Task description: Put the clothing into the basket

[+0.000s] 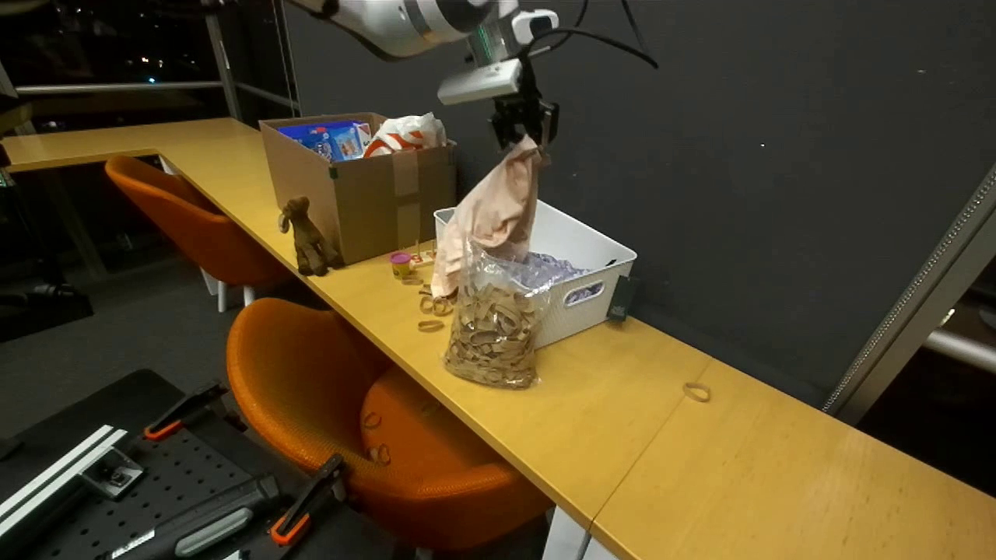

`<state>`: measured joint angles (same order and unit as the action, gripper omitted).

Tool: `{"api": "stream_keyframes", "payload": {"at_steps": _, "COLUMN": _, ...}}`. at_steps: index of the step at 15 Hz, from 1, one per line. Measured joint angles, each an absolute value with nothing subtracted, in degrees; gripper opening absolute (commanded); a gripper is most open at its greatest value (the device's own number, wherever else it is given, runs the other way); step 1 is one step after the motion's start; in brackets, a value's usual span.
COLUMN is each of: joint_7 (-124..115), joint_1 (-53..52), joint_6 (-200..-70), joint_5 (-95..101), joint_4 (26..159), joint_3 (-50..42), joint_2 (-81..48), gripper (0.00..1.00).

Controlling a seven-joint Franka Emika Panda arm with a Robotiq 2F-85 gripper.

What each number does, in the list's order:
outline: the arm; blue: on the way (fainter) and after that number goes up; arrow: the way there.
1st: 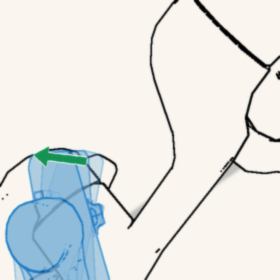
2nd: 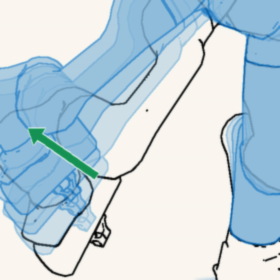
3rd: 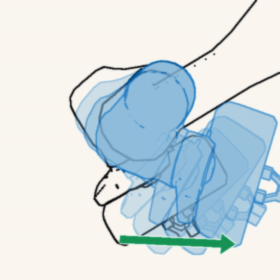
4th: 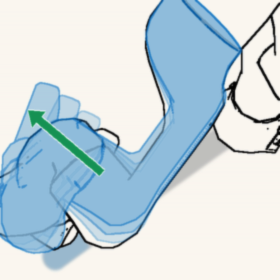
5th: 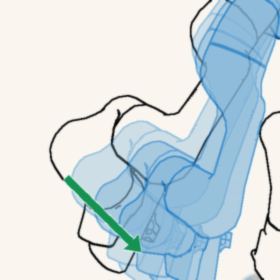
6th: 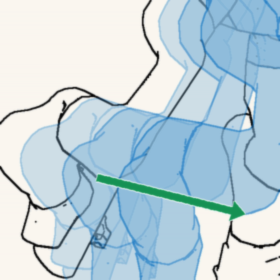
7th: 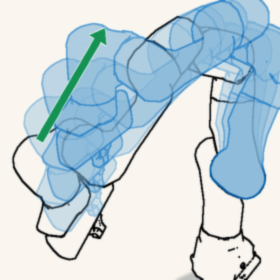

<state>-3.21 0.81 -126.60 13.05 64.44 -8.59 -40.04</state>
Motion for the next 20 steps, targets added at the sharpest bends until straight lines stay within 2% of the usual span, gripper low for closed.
{"api": "stream_keyframes", "payload": {"at_steps": 4, "joint_7": -4.0, "joint_1": 3.1, "joint_6": -129.7, "joint_5": 17.1, "joint_4": 53.8, "joint_3": -13.9, "joint_2": -51.1, "gripper": 0.0}}
{"api": "stream_keyframes", "payload": {"at_steps": 9, "joint_7": -4.9, "joint_1": 3.1, "joint_6": -129.8, "joint_5": 19.7, "joint_4": 43.6, "joint_3": -17.0, "joint_2": -56.7, "gripper": 0.0}}
{"api": "stream_keyframes", "payload": {"at_steps": 13, "joint_7": -5.6, "joint_1": 1.0, "joint_6": -130.7, "joint_5": 19.5, "joint_4": 39.3, "joint_3": -16.6, "joint_2": -58.8, "gripper": 0.0}}
{"api": "stream_keyframes", "payload": {"at_steps": 18, "joint_7": -6.2, "joint_1": 1.4, "joint_6": -132.9, "joint_5": 13.9, "joint_4": 39.1, "joint_3": -11.4, "joint_2": -64.4, "gripper": 0.0}}
{"api": "stream_keyframes", "payload": {"at_steps": 19, "joint_7": -6.1, "joint_1": 1.9, "joint_6": -132.9, "joint_5": 12.1, "joint_4": 39.2, "joint_3": -9.8, "joint_2": -65.5, "gripper": 0.25}}
{"api": "stream_keyframes", "payload": {"at_steps": 20, "joint_7": -6.0, "joint_1": 2.3, "joint_6": -132.9, "joint_5": 10.6, "joint_4": 39.3, "joint_3": -8.3, "joint_2": -66.3, "gripper": 0.28}}
